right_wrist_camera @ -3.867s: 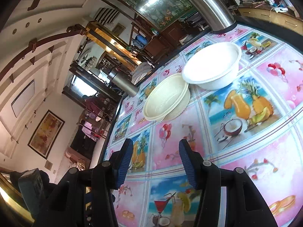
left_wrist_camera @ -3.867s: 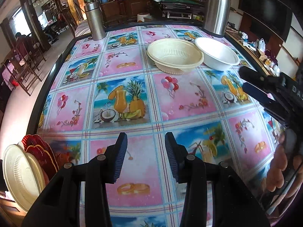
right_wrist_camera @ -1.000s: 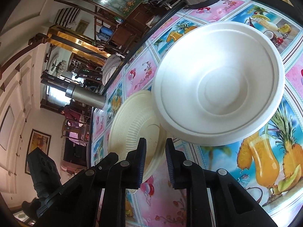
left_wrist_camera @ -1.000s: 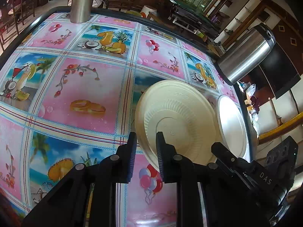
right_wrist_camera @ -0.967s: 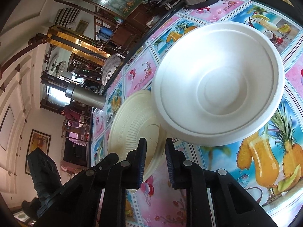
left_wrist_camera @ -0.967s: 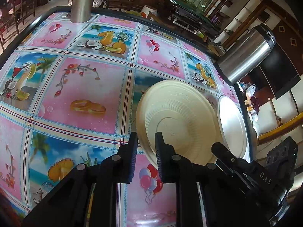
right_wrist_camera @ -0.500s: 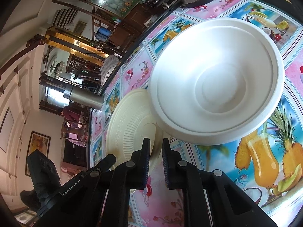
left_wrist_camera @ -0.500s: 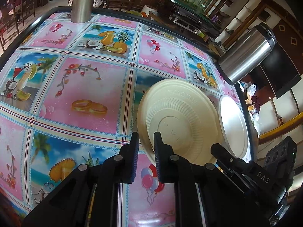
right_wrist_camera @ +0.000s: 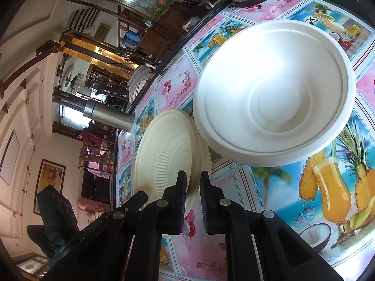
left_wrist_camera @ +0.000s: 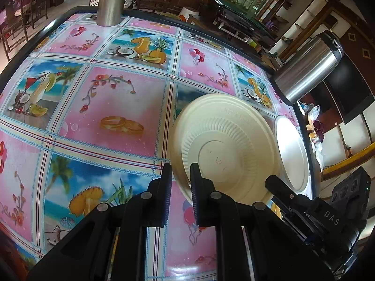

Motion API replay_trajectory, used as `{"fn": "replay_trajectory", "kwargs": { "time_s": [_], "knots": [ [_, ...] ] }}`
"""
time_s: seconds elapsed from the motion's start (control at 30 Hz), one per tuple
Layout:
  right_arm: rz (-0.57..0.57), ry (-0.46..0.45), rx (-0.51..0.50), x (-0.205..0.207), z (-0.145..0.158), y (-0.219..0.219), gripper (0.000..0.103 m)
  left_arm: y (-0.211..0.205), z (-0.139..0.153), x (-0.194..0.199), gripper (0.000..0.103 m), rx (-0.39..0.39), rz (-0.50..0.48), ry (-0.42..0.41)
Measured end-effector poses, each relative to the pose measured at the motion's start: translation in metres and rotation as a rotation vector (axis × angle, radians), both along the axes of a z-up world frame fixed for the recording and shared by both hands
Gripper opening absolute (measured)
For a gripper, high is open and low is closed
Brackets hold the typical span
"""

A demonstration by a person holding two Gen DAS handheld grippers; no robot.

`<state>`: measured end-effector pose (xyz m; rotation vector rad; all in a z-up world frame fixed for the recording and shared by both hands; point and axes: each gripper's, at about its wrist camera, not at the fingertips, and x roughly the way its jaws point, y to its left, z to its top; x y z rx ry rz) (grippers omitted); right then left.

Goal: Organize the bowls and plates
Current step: 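Carry the ribbed beige bowl with both grippers over the plate stack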

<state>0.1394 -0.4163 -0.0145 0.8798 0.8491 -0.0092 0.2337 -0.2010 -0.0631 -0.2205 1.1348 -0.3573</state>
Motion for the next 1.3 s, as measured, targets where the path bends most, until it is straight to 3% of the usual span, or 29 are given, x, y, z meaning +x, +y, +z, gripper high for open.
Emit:
{"fn": "replay_trajectory", "kwargs": {
  "time_s": [0.37,0.77,1.0,1.3],
  "knots": [
    [0.021,-0.012,0.020,-0.006,0.001,0.003,0.010,0.017,0.009,-0.021,0.013,-0.011,0.020,-0.021],
    [0.044,-0.051,0.066,-0.042,0.006,0.026,0.009,0.053,0.018,-0.062,0.013,-0.026,0.040,-0.039],
    [0.075,-0.095,0.084,-0.074,0.016,0.053,0.009,0.084,0.044,-0.097,0.013,-0.016,0.060,-0.096],
    [0.156,-0.151,0.060,-0.100,0.051,0.106,0.009,0.138,0.083,-0.143,0.013,-0.013,0.118,-0.198]
  ]
}}
